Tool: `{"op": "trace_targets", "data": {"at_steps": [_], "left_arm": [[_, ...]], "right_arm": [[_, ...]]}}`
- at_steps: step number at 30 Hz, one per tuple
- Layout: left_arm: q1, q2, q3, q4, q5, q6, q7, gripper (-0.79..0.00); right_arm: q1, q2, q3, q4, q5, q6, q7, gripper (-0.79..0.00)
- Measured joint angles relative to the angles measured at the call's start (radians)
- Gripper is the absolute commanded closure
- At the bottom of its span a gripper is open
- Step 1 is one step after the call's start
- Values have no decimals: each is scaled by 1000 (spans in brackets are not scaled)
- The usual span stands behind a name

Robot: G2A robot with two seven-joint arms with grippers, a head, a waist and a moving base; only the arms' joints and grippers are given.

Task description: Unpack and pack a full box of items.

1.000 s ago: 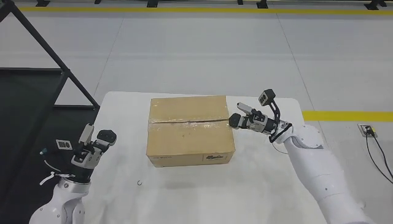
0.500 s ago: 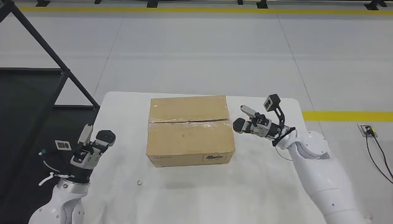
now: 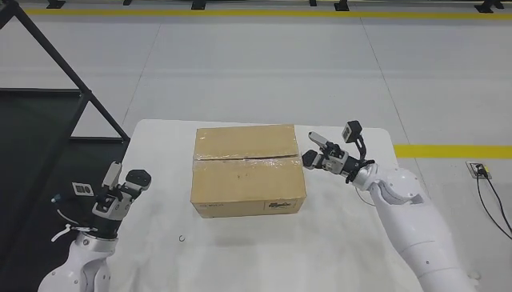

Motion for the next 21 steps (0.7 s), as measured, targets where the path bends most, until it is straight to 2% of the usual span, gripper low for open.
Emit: {"op": "trace_targets", "data": {"at_steps": [17,21], "left_arm": [[-10,5,8,12,-2,6,3,-785],[-13,7,7,15,-2,7,3,-785]], "right_arm": [[63,-12,-47,88,-29,55,15,-785],[54,-12,-14,77,27,-13,-39,-785]]}}
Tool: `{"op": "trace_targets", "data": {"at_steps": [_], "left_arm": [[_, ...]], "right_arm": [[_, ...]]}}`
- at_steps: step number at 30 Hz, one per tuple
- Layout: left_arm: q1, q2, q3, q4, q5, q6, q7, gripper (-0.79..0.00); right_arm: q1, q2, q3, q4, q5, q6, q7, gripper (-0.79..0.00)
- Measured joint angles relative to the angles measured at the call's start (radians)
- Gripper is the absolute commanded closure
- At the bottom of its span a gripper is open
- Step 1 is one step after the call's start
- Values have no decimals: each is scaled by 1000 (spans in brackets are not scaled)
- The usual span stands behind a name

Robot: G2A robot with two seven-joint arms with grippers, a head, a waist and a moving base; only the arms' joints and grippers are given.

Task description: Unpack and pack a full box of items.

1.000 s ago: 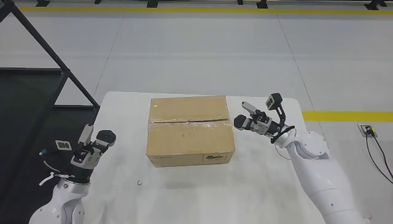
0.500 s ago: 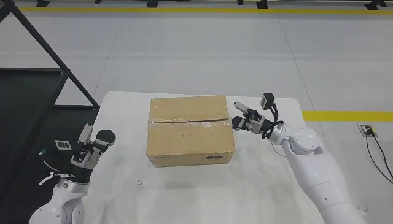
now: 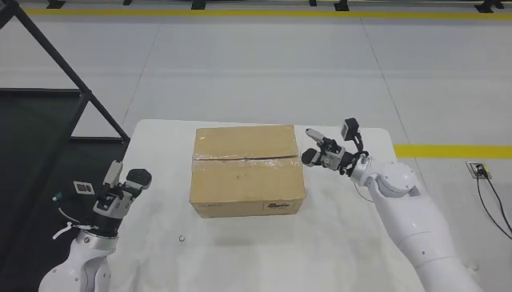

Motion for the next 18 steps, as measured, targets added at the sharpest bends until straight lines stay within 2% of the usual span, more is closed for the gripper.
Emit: {"op": "trace_targets", "data": {"at_steps": [3,6,11,18], "left_arm": [[-2,1,-1,2,-1,1,1,-785],[-2,2,0,2,-2,-1,1,-785],[-4,3,0,3,-7,-2,3,-785],[0,6,-13,9,-18,-6,5,-785]], "right_arm": [[-31,3,37,-46,64,-83,-8,-785],[-57,7,50,-103,94,-110,37,-785],[-45,4,5,-141,30,-32,55,-785],[11,-13,-58,-87,-11,36,48,-785]]}}
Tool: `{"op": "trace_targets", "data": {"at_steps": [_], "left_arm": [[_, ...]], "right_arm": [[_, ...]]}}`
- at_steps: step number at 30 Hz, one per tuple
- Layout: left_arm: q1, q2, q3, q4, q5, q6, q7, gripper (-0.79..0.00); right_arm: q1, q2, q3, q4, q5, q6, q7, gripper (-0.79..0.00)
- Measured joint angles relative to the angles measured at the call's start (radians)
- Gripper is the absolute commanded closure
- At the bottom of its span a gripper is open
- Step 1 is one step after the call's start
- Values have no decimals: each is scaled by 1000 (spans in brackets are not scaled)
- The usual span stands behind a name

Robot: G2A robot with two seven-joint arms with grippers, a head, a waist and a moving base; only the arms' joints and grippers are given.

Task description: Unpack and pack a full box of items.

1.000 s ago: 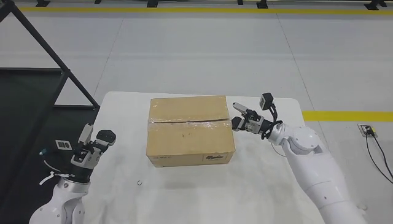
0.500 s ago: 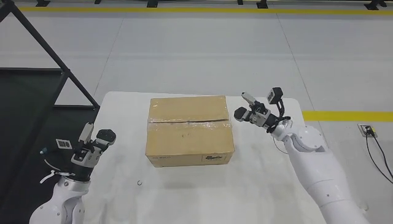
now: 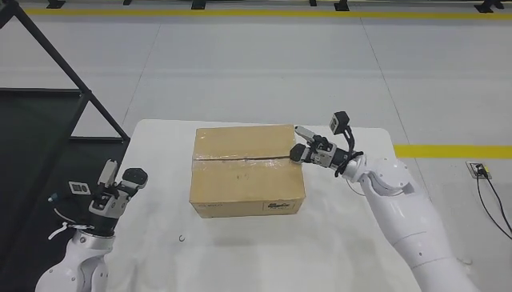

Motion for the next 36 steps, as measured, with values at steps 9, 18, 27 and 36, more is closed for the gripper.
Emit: {"op": "trace_targets", "data": {"at_steps": [9,18,27,36], "left_arm": [[-3,3,-2,4,-3,2,0,-785],[-4,6,-14,22,-17,-5,1,-785],[18,9,-57,35,-51,-22,10,-785],[49,12,-96,40,-85,-40,16,-785]], "right_arm": [[62,-30,-72,71,-2,9,8,-785],[142,-88,-185,152,-3,21,-7,-785],[235,-177,-304,260,24,16,-31,-785],[308,-278,-410,363,10,23,-112,-785]]}}
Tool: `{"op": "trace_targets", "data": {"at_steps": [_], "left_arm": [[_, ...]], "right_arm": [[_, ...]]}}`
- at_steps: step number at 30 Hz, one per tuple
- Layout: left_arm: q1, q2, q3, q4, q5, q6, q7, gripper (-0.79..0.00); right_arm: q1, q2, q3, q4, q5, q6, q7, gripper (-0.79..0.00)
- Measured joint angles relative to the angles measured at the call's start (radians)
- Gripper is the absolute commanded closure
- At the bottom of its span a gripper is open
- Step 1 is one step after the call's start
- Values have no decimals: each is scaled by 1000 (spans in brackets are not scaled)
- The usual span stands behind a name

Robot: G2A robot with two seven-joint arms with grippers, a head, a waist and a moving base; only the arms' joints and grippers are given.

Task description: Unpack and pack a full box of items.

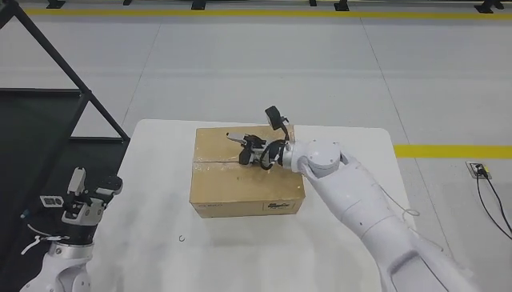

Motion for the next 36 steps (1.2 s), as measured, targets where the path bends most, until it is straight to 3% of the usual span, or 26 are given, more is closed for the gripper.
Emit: {"op": "trace_targets", "data": {"at_steps": [10,17,27,32,36], "left_arm": [[15,3,-26,7,-25,-4,-9,-785],[12,5,-19,8,-25,-1,-33,-785],[-22,10,27,14,14,26,-101,-785],[-55,14,50,23,37,48,-137,-785],[-95,19,59,36,52,61,-151,-785]], "right_arm": [[53,-91,-42,112,38,-40,26,-785],[81,-104,17,190,137,-155,106,-785],[53,-19,225,213,389,-418,385,-785],[-20,49,324,96,406,-494,337,-785],[-154,122,449,-85,399,-556,274,-785]]}}
